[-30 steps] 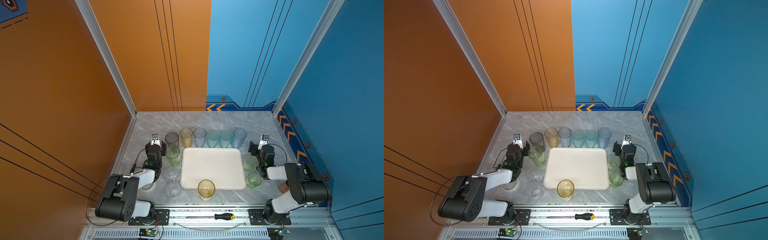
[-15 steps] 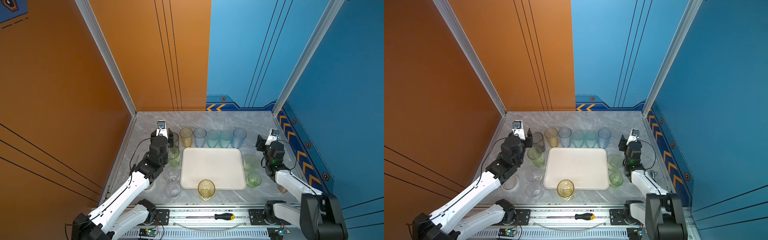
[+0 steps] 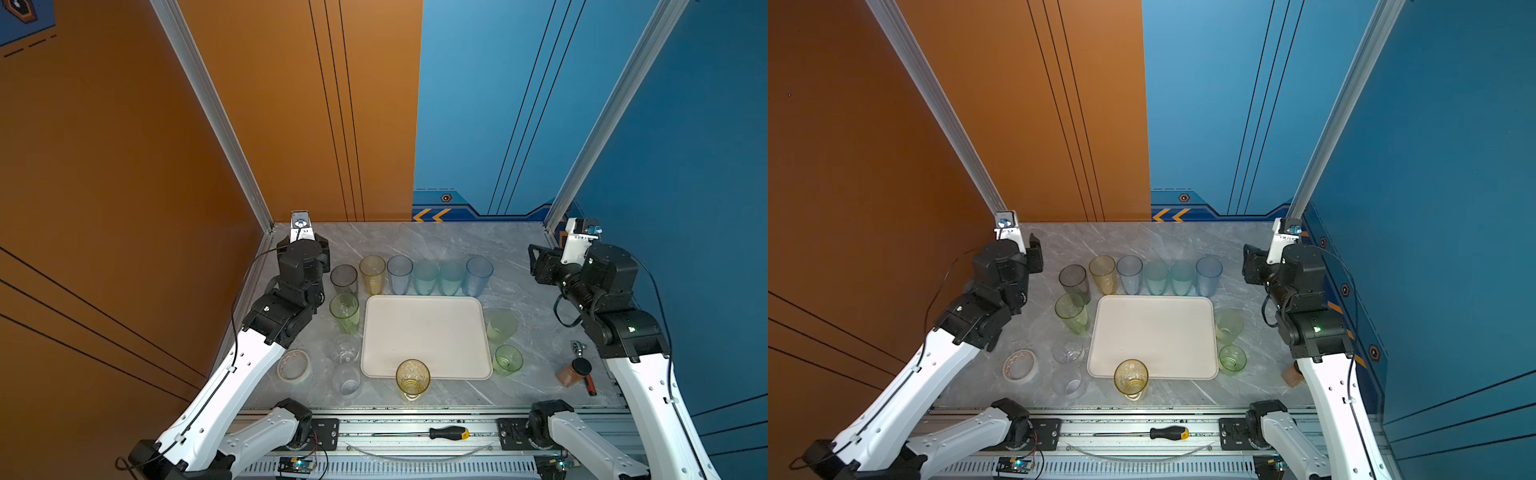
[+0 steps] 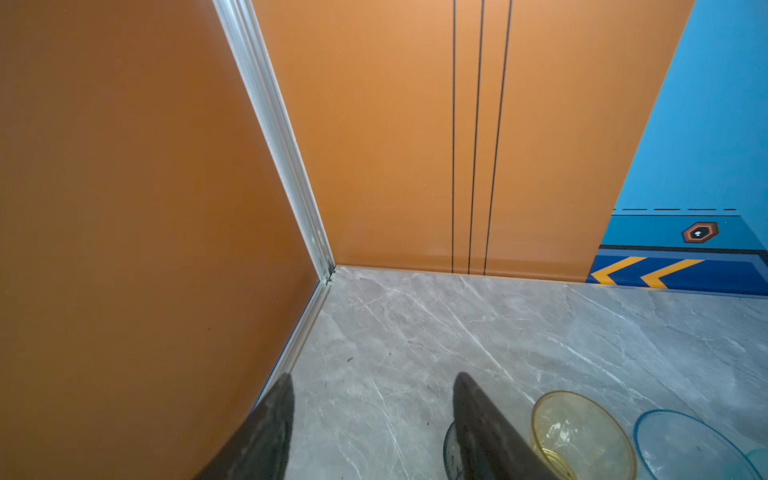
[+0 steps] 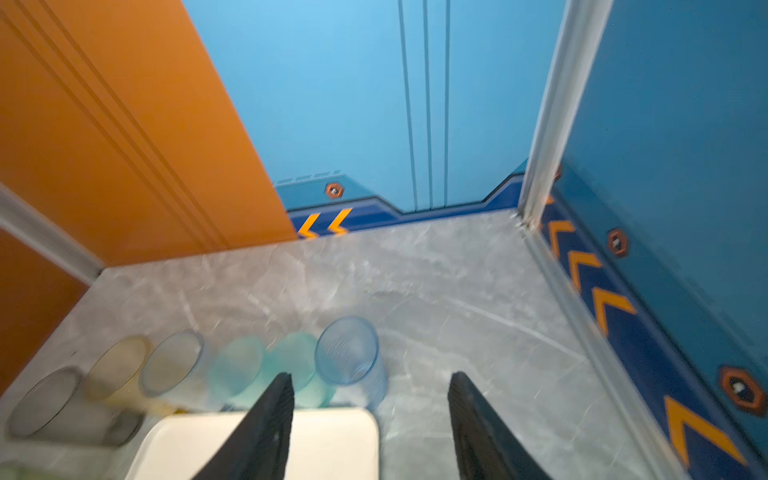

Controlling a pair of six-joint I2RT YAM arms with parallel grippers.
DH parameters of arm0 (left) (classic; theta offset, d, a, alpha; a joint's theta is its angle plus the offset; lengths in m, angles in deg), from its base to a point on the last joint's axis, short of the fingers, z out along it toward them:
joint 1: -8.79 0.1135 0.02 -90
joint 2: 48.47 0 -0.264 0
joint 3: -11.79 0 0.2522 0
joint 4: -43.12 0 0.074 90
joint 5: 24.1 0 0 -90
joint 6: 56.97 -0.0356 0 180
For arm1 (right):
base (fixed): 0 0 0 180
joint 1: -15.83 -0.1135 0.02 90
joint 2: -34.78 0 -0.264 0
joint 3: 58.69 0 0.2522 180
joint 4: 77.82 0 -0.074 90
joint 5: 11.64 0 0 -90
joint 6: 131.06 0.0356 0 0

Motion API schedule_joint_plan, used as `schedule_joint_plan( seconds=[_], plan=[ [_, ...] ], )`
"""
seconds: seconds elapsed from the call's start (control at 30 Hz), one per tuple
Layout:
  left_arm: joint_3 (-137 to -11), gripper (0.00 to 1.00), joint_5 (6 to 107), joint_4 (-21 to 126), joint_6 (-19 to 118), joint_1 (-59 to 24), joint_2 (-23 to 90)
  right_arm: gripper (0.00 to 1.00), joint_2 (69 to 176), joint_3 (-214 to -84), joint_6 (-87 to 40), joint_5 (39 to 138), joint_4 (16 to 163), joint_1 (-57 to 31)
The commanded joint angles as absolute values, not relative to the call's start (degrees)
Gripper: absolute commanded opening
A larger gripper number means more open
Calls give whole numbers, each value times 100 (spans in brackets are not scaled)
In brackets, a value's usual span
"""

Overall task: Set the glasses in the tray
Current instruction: 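Raise both arms and swing the right gripper toward the amber-yellow glass, then lower the right gripper over the amber-yellow glass rim and close it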

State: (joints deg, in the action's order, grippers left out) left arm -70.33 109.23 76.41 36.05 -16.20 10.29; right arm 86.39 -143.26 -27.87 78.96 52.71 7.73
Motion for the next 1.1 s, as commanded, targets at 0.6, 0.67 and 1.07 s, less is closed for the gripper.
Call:
schedule_joint_plan(
  seconds=[0.6,0.67,1.07],
  plan=[
    [-7651,56,9741,9393,4543,-1404,1428,33,11054,-16171,-2328,7602,1647,-3606],
    [-7663,56,9754,9439,4533,-1435,1433,32,11131,-16087,-2230,7677,1626,-3896],
    [-7679,55,9790,9564,4478,-1507,1481,30,11576,-15625,-1753,7625,1630,-4957]
  ],
)
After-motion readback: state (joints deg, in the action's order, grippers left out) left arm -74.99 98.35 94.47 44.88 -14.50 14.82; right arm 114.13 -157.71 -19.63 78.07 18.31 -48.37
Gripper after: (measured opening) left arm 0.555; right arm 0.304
